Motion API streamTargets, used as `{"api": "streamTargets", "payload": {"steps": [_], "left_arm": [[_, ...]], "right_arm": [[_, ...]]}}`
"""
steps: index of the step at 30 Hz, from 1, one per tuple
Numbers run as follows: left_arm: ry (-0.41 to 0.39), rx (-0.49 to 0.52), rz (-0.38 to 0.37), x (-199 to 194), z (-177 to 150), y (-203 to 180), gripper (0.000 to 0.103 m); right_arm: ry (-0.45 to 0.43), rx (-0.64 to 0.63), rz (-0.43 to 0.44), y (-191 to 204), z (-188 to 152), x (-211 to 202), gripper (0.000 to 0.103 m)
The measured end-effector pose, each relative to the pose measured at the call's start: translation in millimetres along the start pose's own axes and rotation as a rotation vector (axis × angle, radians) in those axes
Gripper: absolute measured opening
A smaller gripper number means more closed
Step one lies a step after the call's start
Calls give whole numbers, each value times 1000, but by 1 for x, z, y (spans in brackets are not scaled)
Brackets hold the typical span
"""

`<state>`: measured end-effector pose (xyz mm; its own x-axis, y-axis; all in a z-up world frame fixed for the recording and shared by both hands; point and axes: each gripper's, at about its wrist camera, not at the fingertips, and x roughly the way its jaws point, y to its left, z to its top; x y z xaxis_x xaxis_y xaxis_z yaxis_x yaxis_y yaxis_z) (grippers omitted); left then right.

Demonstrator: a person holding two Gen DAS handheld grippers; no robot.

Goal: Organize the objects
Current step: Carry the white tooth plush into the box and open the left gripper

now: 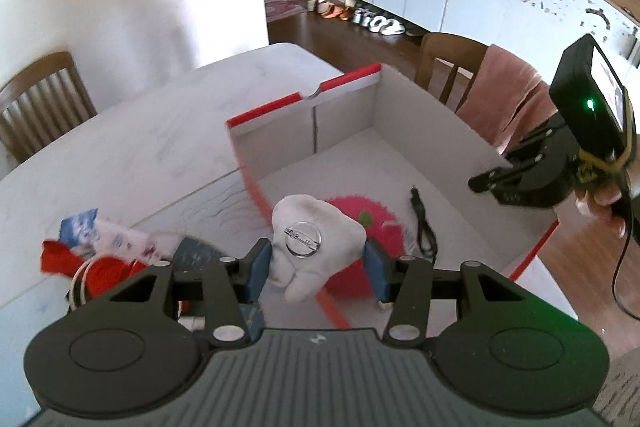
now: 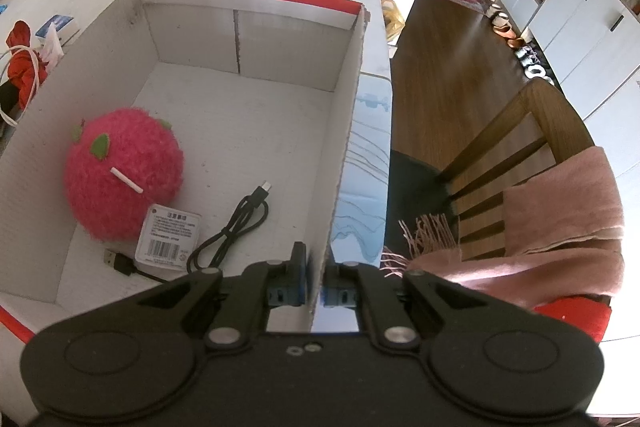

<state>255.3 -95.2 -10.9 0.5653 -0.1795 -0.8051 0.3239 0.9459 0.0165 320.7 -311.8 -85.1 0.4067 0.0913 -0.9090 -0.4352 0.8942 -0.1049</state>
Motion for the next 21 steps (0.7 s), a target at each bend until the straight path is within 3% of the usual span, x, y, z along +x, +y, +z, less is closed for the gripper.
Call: {"api": "streamTargets", "payload": {"steps": [11, 21], "left_arm": [[22, 90, -22, 46, 44, -25, 49], [92, 165, -44, 104, 70, -54, 49]], "right_arm": [[3, 16, 13, -3, 0, 1, 4], [5, 28, 25, -6, -1, 2, 4]]}}
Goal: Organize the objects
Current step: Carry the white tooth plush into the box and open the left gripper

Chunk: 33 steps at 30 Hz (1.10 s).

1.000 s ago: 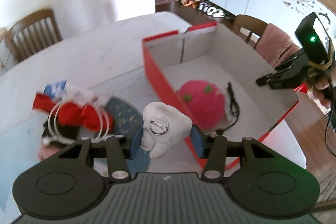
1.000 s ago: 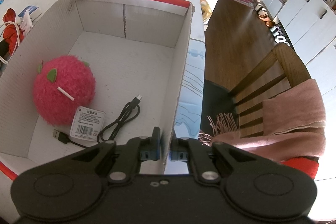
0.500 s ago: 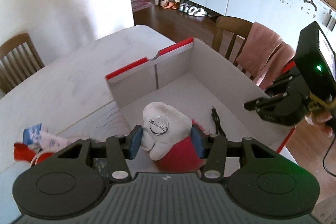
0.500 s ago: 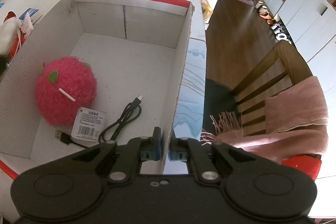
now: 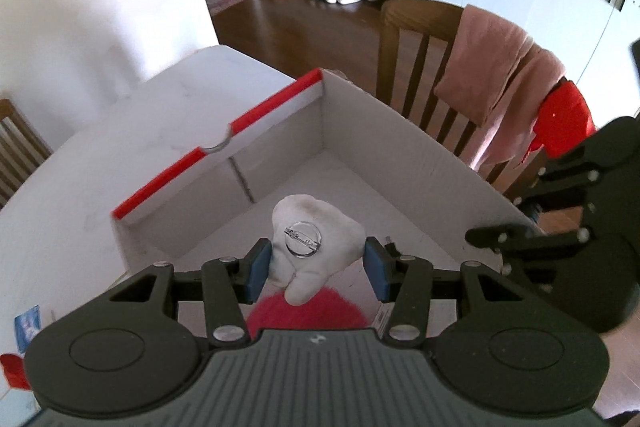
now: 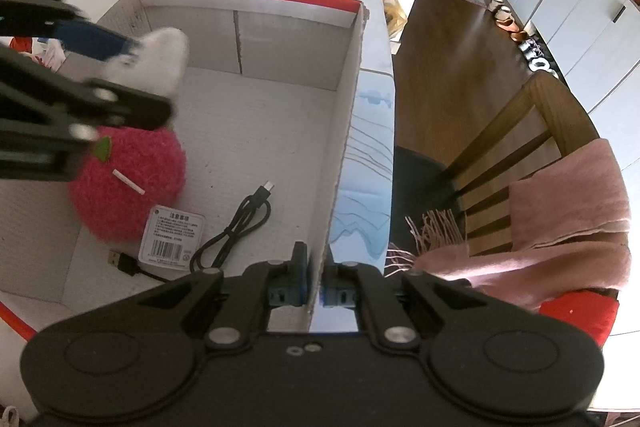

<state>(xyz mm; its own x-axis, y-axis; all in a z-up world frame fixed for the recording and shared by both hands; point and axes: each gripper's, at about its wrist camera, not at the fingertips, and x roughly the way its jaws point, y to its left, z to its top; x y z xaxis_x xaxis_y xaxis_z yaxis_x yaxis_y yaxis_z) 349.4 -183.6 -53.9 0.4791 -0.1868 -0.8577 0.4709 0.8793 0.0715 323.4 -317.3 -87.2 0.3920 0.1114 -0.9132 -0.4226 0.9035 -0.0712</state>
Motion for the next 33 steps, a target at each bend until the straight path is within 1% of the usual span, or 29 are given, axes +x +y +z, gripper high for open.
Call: {"api": "streamTargets", "payload": {"steps": [6, 10, 15, 18, 21, 27, 28, 30, 31, 32, 33], "left_arm": [[43, -5, -13, 30, 11, -4, 49], [76, 12, -10, 47, 15, -9, 49], [133, 8, -23, 67, 16, -9, 49], [160, 5, -24, 75, 14, -8, 49], [188, 0, -47, 84, 15, -10, 50], [211, 22, -46, 91, 12, -14, 52], [211, 24, -46, 91, 12, -14, 53], [207, 26, -43, 91, 11, -14, 59], [205, 26, -38, 90, 11, -14, 67], [203, 25, -35, 89, 10, -13, 71], [198, 22, -36, 88, 10, -12, 71]], "right_arm": [[1, 11, 9, -2, -1, 1, 4], [3, 13, 13, -2, -1, 1, 4], [3, 18, 16, -4, -1, 2, 4], [4, 21, 17, -4, -1, 2, 4], [5, 20, 17, -4, -1, 2, 4], [7, 22, 17, -3, -1, 3, 4], [8, 22, 16, -4, -2, 3, 4], [8, 22, 16, -3, -2, 3, 4], [8, 21, 16, -3, -2, 3, 4], [8, 21, 16, -3, -2, 3, 4], [8, 21, 16, -4, -1, 3, 4]]}}
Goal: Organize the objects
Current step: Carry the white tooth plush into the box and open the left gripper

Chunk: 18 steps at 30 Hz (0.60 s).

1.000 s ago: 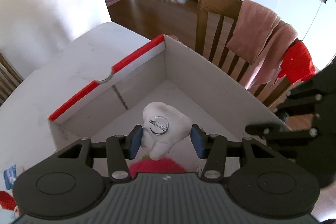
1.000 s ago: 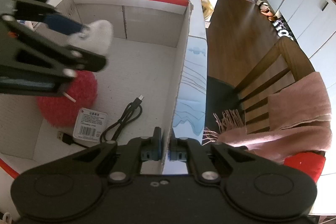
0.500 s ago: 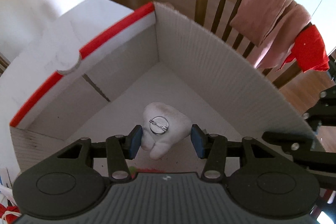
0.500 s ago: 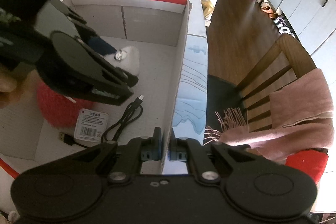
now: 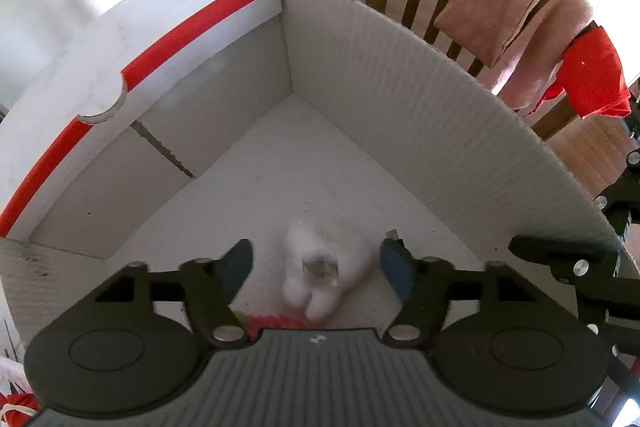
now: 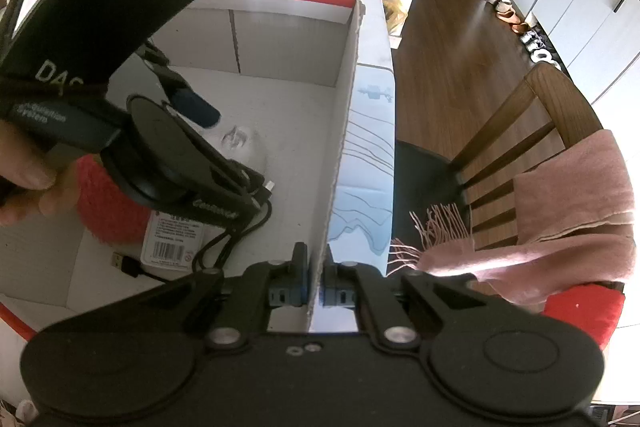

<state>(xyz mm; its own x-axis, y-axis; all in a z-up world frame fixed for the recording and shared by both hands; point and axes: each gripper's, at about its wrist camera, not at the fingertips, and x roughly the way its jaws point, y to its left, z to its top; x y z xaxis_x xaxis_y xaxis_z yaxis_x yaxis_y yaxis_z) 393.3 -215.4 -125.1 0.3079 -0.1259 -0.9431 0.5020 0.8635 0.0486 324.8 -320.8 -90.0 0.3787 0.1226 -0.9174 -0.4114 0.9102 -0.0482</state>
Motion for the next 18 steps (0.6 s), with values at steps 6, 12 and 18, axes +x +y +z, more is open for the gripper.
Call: {"api": "streamTargets", "payload": {"steps": [6, 12, 18], "left_arm": [[-43, -44, -24, -19, -5, 9, 71], [-89, -73, -31, -42, -13, 16, 71], [-140, -116, -46, -71, -28, 26, 71]], "right_arm": [[1, -4, 0, 0, 0, 0, 4], [2, -10, -3, 0, -1, 0, 4], [4, -22, -10, 2, 0, 0, 4]]}}
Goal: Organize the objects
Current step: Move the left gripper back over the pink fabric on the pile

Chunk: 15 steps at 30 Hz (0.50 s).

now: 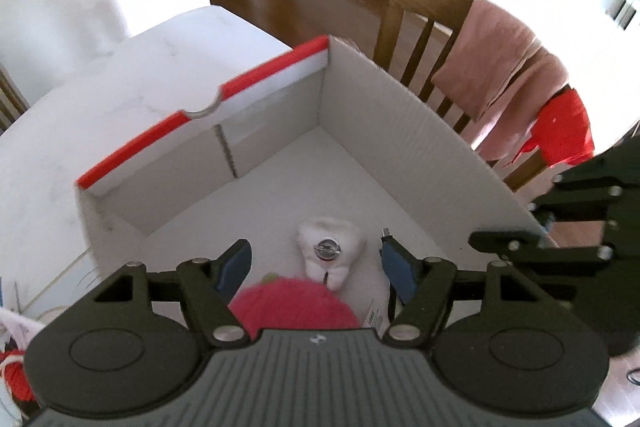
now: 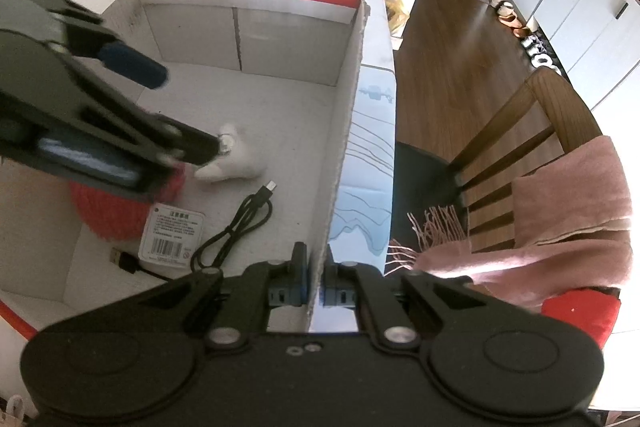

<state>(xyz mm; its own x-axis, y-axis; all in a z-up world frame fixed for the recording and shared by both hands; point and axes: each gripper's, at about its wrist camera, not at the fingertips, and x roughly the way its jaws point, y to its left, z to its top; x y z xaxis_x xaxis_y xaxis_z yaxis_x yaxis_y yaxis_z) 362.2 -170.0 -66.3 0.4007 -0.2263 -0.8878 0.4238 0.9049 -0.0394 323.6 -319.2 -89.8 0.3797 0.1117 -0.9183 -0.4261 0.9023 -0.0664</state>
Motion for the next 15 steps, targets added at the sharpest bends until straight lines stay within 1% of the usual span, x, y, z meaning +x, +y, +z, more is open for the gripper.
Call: {"api": "streamTargets", "payload": {"steps": [5, 15], "left_arm": [[-37, -38, 3, -32, -12, 11, 71], [-71, -104, 42, -80, -49, 34, 71]], "right_arm": [[2, -9, -8, 2, 1, 0, 5], [7, -24, -20, 5, 2, 0, 5]]}}
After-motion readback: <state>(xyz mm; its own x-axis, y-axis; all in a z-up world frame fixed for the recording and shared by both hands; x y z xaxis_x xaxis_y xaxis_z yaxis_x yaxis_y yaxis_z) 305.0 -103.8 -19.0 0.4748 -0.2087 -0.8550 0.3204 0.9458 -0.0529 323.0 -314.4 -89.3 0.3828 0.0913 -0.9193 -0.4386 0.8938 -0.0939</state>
